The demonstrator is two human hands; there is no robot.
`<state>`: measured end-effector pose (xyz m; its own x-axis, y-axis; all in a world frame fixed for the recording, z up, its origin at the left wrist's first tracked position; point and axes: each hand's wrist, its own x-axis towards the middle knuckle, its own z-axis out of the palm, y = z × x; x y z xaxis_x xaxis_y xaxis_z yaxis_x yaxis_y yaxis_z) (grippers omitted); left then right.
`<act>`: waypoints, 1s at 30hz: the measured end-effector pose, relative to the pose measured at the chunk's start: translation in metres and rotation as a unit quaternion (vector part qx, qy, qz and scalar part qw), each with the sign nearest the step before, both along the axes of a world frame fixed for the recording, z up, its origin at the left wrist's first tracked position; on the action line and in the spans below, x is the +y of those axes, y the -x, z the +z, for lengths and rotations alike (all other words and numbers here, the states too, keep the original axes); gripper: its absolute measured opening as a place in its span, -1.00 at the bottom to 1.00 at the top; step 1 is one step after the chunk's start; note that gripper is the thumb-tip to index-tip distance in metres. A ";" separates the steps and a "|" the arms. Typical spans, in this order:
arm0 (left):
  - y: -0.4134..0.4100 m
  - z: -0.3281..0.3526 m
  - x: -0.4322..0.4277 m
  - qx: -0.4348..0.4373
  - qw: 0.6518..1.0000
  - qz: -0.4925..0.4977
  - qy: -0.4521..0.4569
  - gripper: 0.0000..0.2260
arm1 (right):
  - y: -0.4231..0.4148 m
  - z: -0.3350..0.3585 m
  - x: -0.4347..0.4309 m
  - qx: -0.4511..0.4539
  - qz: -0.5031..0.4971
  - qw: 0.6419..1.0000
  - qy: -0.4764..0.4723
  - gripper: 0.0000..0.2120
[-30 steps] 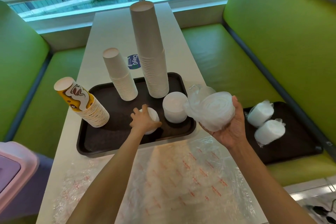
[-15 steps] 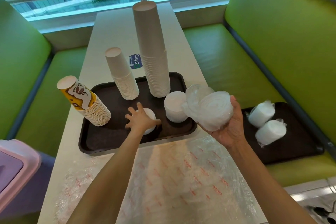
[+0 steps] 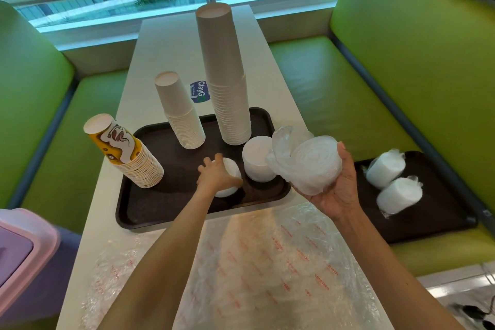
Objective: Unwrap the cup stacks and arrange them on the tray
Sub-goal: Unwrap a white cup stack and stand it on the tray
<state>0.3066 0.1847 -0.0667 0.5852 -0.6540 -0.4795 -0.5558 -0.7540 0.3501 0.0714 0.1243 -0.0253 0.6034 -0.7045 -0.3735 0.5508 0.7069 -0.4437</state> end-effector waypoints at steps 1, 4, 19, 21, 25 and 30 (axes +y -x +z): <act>0.001 -0.001 0.000 -0.002 1.000 -0.012 0.000 -0.13 | 0.000 0.000 0.000 -0.001 -0.001 1.000 0.000 0.06; 0.002 -0.003 0.001 -0.008 1.000 -0.026 0.000 -0.13 | 0.001 0.000 0.000 -0.001 0.001 1.000 0.000 0.04; 0.008 0.001 0.001 -0.059 0.998 -0.014 -0.012 -0.12 | 0.003 -0.001 0.001 0.002 0.003 1.000 -0.013 0.07; 0.007 0.002 0.001 -0.053 0.998 -0.009 -0.013 -0.08 | 0.003 -0.001 0.001 0.005 0.002 1.000 -0.016 0.08; 0.004 0.001 0.001 -0.033 0.999 -0.004 -0.017 0.00 | 0.002 0.000 0.000 0.012 0.001 1.000 -0.018 0.09; 0.003 0.000 -0.001 -0.035 0.999 -0.027 -0.030 -0.09 | 0.002 0.000 0.000 0.015 0.001 1.000 -0.020 0.12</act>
<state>0.3039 0.1837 -0.0664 0.5838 -0.6562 -0.4781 -0.6176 -0.7412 0.2632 0.0689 0.1240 -0.0251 0.5925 -0.6876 -0.4197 0.5361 0.7254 -0.4316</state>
